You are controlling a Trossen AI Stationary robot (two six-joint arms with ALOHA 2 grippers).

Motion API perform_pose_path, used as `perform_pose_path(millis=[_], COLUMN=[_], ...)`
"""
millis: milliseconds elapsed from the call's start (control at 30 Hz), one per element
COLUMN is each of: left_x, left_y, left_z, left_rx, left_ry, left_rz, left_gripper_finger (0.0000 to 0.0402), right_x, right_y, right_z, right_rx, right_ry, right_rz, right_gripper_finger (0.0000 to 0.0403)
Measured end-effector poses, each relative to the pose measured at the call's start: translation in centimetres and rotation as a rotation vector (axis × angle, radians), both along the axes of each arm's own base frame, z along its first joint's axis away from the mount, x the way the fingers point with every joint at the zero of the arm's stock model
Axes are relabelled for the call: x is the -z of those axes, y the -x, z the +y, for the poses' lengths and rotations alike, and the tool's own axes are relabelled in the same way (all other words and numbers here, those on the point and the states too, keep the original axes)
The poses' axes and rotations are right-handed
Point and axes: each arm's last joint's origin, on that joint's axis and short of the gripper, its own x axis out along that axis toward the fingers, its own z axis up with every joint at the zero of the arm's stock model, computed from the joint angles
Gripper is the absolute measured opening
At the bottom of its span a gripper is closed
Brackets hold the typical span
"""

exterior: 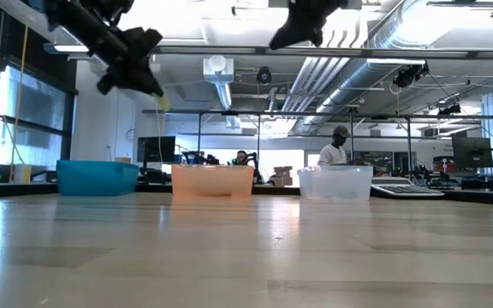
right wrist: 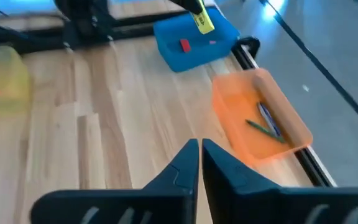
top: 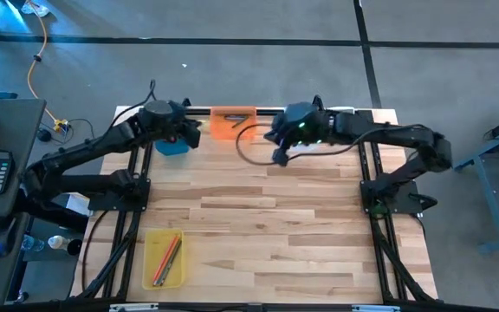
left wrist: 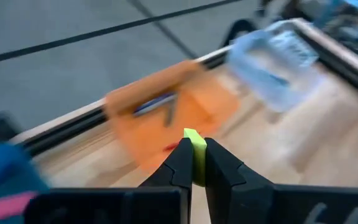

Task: Sort crayons/erasers/pens/pencils in bins
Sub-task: Put the yellow eraser into the blue bin

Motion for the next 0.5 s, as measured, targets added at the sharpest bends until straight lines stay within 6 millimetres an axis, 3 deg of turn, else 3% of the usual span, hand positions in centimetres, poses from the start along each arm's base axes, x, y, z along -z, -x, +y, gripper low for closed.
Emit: perform_pose_path(millis=[267, 500], left_x=[1.3, 2.4], left_y=[1.1, 2.8], left_z=[0.0, 0.7], left_rx=[-0.209, -0.39], left_ry=[0.057, 0.186], left_rz=[0.154, 0.2], left_gripper_finger=[0.0004, 0.0004], right_x=[1.0, 2.0], right_y=[6.5, 10.2], right_z=[-2.4, -2.6], right_rx=[0.004, 0.058], right_ry=[0.081, 0.102], right_rz=[-0.147, -0.225], right_gripper_finger=[0.0001, 0.0])
